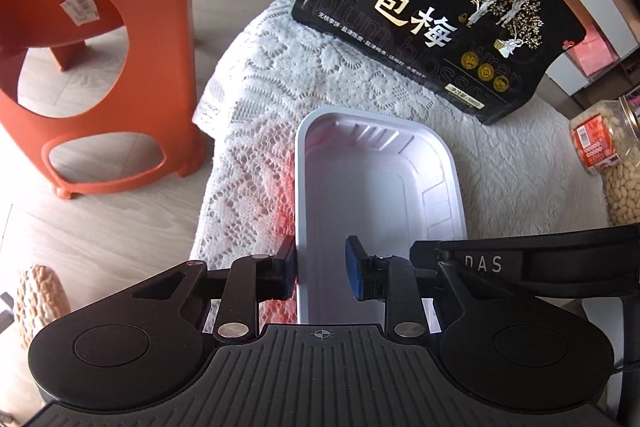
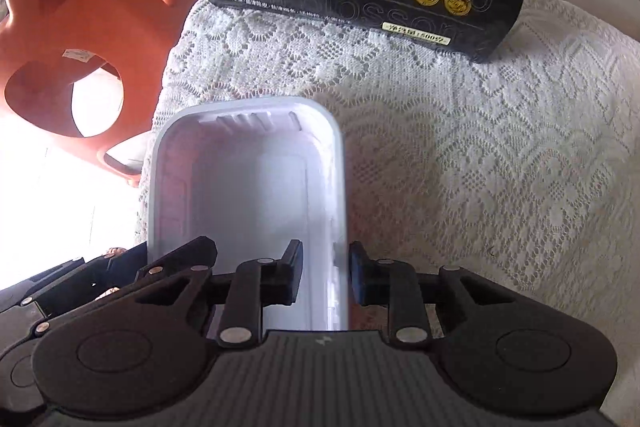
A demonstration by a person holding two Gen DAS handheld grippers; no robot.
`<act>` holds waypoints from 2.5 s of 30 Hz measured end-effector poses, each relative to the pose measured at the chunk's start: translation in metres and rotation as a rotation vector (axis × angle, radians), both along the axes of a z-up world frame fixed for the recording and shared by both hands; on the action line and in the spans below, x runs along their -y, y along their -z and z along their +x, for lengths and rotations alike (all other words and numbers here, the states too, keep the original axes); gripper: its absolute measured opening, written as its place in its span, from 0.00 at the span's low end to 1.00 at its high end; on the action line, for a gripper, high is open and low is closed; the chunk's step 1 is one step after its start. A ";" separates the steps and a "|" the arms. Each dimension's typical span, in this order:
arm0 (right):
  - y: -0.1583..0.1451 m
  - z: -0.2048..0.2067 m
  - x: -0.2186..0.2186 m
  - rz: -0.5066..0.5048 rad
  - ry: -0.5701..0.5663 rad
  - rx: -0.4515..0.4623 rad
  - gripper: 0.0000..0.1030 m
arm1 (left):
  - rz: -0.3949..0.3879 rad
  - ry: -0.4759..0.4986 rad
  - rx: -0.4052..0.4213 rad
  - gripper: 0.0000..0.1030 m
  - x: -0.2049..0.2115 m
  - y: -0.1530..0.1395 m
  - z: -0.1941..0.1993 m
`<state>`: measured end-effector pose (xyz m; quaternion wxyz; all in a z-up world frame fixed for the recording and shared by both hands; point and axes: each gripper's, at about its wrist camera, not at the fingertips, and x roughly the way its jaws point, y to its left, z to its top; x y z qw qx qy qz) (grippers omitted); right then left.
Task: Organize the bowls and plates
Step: 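Move the left gripper to the white red-based tray rim and grasp it, then lift the tray with the left gripper and carry it toward the bowl stack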
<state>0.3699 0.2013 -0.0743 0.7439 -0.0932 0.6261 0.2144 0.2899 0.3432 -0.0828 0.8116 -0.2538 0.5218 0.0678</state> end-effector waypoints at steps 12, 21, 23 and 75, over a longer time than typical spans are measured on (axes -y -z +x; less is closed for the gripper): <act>-0.026 -0.018 0.013 0.036 -0.045 0.044 0.18 | 0.013 0.024 0.038 0.24 0.004 -0.026 -0.014; -0.098 -0.057 0.065 0.129 -0.127 0.192 0.18 | 0.113 0.071 0.184 0.24 0.047 -0.108 -0.048; -0.117 -0.069 0.079 0.162 -0.152 0.243 0.18 | 0.114 0.072 0.216 0.25 0.055 -0.125 -0.056; -0.101 -0.111 0.234 0.203 -0.058 0.300 0.21 | 0.116 0.333 0.231 0.23 0.183 -0.110 -0.071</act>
